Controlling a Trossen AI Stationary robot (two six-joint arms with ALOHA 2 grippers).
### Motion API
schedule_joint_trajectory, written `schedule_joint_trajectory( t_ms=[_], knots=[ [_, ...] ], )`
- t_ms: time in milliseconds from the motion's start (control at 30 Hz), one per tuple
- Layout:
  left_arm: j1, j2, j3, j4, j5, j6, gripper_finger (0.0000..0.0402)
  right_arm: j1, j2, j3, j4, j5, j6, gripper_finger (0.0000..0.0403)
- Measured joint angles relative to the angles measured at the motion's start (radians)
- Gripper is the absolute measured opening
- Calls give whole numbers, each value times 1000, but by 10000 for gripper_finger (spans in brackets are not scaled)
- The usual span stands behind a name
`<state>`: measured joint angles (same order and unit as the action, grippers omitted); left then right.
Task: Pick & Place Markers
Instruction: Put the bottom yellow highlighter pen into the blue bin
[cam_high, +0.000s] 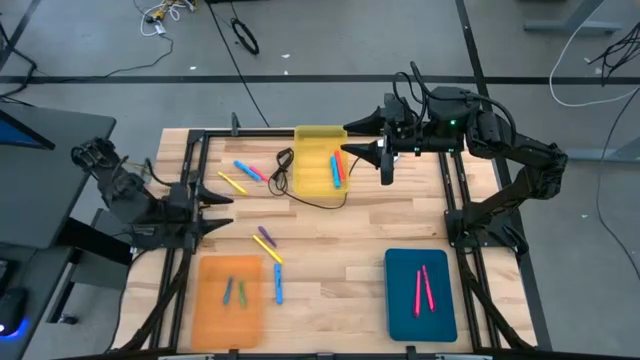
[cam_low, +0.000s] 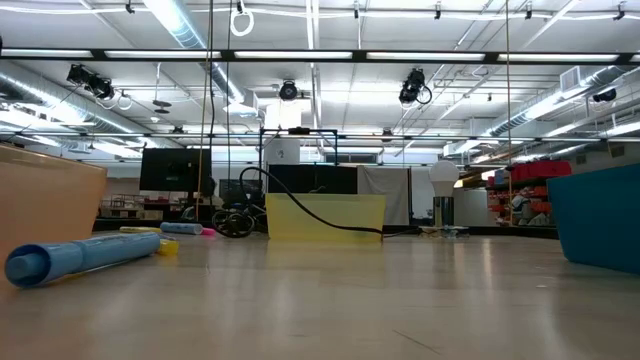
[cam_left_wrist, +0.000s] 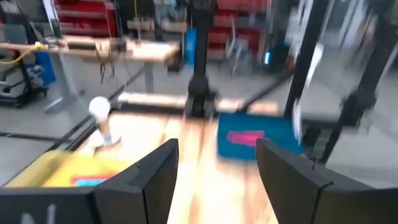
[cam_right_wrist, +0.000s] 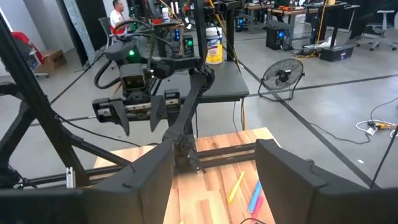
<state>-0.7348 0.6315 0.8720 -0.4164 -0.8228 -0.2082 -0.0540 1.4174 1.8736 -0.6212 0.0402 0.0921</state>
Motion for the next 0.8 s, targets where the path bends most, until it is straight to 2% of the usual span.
schedule_joint_trajectory(
  t_ms=[167,400,567,800],
  knots=[
    [73,90,153,-307,121,-74,220,0,0,0,0,-4,-1,223],
    [221,234,315,-540,389,-2,220,0,0,0,0,-5,-1,223],
    [318,328,373,-605,557,75,220,0,0,0,-1,-5,-1,223],
    [407,443,424,-632,688,176,220,0,0,0,-10,-7,0,223]
  ],
)
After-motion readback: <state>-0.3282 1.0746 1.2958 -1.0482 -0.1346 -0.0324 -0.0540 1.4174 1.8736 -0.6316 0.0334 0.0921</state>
